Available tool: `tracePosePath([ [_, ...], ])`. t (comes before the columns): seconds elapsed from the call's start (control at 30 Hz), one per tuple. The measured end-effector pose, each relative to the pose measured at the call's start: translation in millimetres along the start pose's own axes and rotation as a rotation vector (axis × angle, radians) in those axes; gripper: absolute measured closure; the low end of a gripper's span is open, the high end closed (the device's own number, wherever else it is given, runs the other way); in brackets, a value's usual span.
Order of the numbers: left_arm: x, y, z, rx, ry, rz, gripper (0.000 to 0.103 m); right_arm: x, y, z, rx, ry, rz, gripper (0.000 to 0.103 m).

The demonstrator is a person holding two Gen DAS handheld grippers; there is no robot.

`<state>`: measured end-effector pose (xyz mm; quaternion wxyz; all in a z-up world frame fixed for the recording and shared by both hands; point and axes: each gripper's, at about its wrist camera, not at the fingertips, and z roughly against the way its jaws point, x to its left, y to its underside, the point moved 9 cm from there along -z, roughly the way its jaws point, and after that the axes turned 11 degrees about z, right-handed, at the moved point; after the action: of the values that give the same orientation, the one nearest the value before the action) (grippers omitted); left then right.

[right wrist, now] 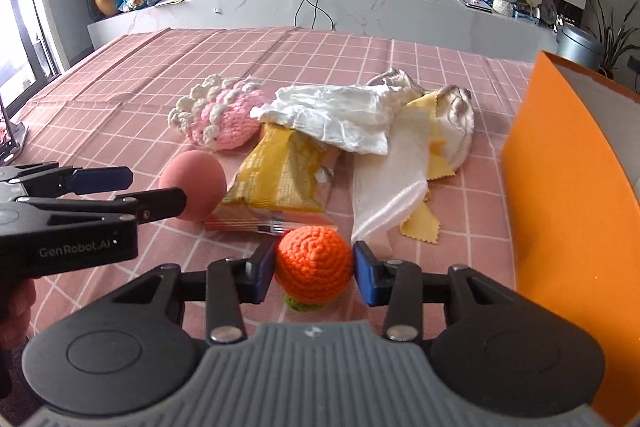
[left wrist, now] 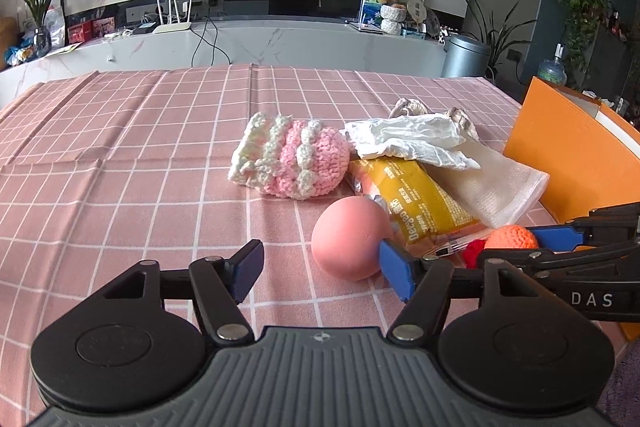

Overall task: Organize soft objects
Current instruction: 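Grasp the pink sponge ball with the left tool while the right tool grasps the orange crocheted ball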

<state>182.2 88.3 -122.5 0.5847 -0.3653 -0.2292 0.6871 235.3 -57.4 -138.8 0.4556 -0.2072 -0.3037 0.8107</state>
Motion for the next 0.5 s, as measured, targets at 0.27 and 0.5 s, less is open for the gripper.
tracePosePath([
  [0.27,-12.1,-8.6,-12.1,-0.006,0.028,-0.056,0.022,4.3,-0.3,-3.9,-0.001,-0.013,0.012,0.061],
  [0.5,-23.5,-4.3,-25.1,0.014,0.036,-0.079,0.031,4.5,-1.4,-5.5,-0.004,-0.018,0.008,0.061],
])
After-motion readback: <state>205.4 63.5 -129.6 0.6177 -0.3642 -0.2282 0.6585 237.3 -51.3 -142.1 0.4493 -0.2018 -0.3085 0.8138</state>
